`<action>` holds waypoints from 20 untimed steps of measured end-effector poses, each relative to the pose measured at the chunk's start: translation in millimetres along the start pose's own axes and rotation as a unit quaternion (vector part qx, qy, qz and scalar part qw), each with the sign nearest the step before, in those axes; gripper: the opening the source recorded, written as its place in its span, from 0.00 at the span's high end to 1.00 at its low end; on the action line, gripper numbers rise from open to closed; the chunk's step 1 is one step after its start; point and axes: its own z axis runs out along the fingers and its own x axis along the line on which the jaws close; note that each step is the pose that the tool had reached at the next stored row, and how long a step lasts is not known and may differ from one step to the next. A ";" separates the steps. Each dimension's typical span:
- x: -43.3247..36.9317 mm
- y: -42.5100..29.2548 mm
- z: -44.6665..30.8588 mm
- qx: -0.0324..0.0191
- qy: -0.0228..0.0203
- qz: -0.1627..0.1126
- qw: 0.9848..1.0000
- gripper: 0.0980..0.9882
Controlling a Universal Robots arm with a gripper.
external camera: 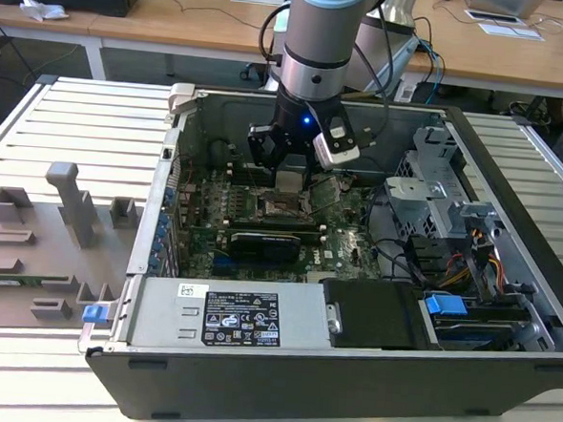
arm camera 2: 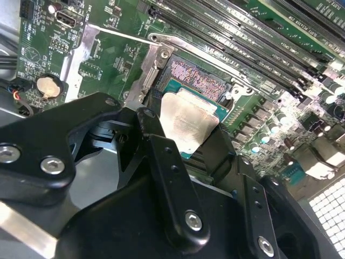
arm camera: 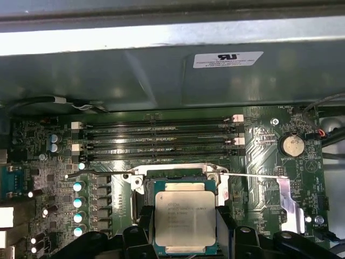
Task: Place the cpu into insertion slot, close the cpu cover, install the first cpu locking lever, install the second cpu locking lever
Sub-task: 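Place the cpu into insertion slot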
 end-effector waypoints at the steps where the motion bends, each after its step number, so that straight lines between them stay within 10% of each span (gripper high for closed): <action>1: 0.0 0.0 0.0 0.000 0.000 0.003 1.000 0.50; 9: 0.0 0.0 0.1 0.001 -0.004 0.049 0.999 0.50; 20: 0.0 0.0 0.5 0.001 -0.010 0.134 0.991 0.50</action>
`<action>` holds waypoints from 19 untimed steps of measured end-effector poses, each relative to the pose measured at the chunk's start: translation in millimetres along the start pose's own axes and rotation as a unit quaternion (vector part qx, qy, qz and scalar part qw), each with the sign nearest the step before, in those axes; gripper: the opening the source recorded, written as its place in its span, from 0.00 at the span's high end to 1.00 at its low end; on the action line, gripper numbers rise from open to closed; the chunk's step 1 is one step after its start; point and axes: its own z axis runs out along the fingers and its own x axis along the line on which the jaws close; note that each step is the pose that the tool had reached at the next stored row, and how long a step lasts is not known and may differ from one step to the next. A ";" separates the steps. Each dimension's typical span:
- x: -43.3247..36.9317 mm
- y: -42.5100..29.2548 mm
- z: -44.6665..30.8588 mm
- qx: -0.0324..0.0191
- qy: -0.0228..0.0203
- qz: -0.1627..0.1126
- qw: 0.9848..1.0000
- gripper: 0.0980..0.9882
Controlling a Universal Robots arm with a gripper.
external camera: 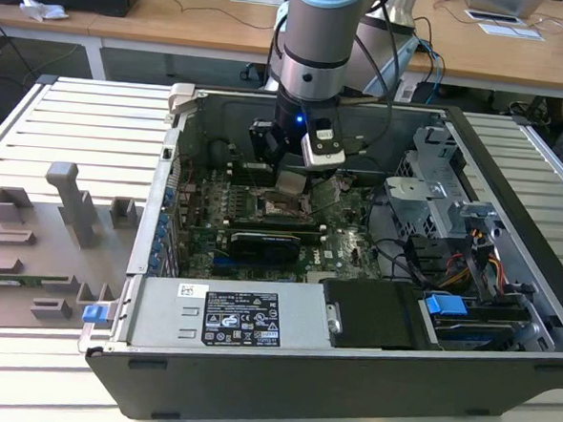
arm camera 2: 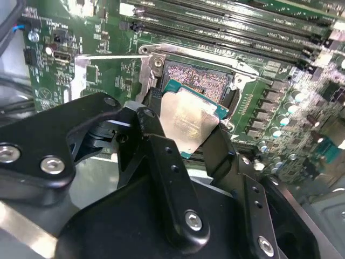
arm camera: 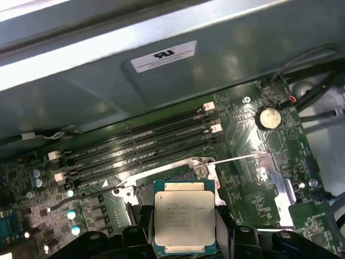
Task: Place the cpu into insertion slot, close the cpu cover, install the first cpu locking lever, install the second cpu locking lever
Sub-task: 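Place the cpu into insertion slot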
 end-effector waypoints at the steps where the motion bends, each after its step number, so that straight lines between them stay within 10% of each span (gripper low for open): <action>1: 0.0 0.0 0.1 0.001 -0.001 0.012 1.000 0.50; 19: -0.2 0.0 1.0 0.015 -0.014 0.114 0.993 0.50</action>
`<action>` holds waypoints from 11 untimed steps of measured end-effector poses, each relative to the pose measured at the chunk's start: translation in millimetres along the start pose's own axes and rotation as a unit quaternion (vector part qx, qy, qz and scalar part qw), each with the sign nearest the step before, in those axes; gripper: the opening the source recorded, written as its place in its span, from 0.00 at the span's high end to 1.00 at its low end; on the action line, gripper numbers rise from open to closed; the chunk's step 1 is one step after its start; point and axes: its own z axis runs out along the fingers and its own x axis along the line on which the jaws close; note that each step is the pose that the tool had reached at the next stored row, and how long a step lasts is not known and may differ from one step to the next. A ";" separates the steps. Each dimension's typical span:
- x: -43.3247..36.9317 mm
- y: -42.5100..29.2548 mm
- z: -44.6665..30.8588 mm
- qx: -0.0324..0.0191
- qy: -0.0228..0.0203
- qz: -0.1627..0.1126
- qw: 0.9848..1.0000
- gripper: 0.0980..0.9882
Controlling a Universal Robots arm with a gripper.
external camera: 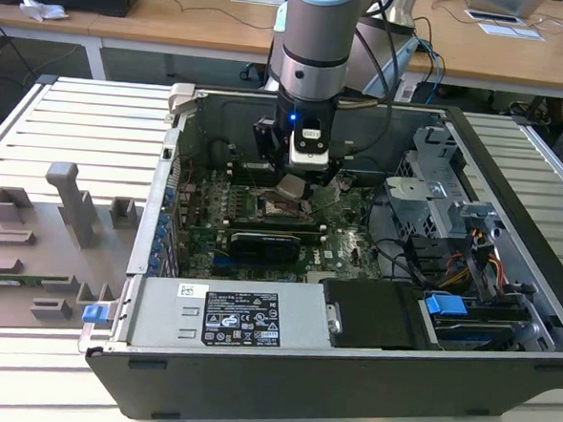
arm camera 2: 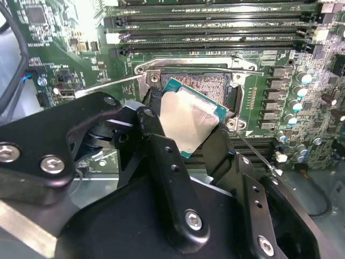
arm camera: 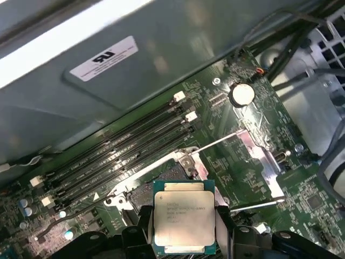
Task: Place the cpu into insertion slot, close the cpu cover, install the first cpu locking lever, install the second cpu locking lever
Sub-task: 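Place the cpu into insertion slot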
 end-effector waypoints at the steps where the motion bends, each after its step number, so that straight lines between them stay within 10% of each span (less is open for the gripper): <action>1: 0.0 0.0 0.1 0.001 -0.001 0.008 1.000 0.50; 11: -0.2 0.1 0.6 0.010 -0.009 0.066 0.998 0.50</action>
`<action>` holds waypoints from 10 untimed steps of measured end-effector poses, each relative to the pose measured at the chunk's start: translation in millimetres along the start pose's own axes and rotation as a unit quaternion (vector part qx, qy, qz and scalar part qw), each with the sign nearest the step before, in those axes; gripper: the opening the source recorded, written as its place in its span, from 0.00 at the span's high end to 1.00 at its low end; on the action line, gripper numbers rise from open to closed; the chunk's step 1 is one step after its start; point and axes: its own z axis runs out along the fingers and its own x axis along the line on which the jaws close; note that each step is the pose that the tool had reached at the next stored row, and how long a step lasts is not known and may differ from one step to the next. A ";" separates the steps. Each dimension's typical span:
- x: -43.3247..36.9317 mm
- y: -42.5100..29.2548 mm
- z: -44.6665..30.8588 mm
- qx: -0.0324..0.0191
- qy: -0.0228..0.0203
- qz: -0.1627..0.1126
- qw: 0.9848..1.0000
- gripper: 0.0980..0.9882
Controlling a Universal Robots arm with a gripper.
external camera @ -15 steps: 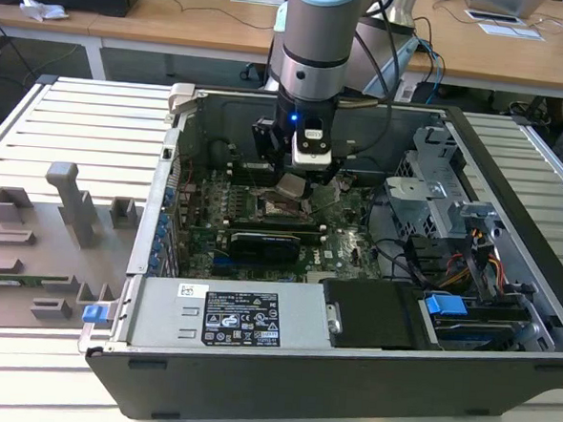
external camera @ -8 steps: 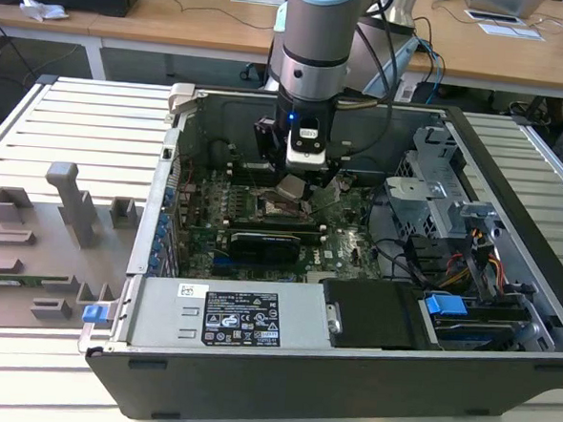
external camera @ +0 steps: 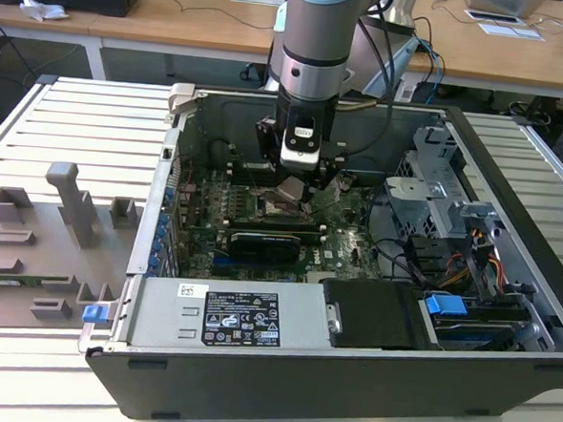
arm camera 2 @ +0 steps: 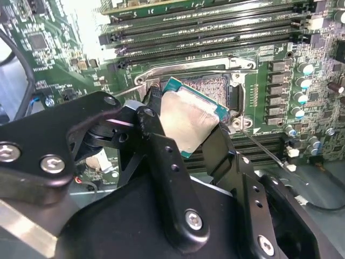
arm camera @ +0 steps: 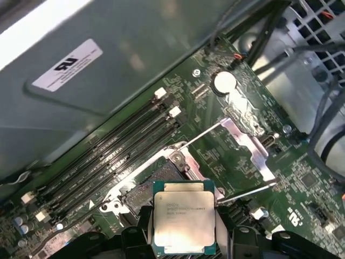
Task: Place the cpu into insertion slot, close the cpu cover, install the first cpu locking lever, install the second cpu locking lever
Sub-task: 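Place the cpu into insertion slot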
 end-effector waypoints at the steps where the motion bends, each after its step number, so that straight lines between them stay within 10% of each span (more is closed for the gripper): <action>1: 0.0 0.0 0.0 0.001 -0.001 0.005 1.000 0.50; 10: 0.0 0.0 0.4 0.006 -0.006 0.057 0.998 0.50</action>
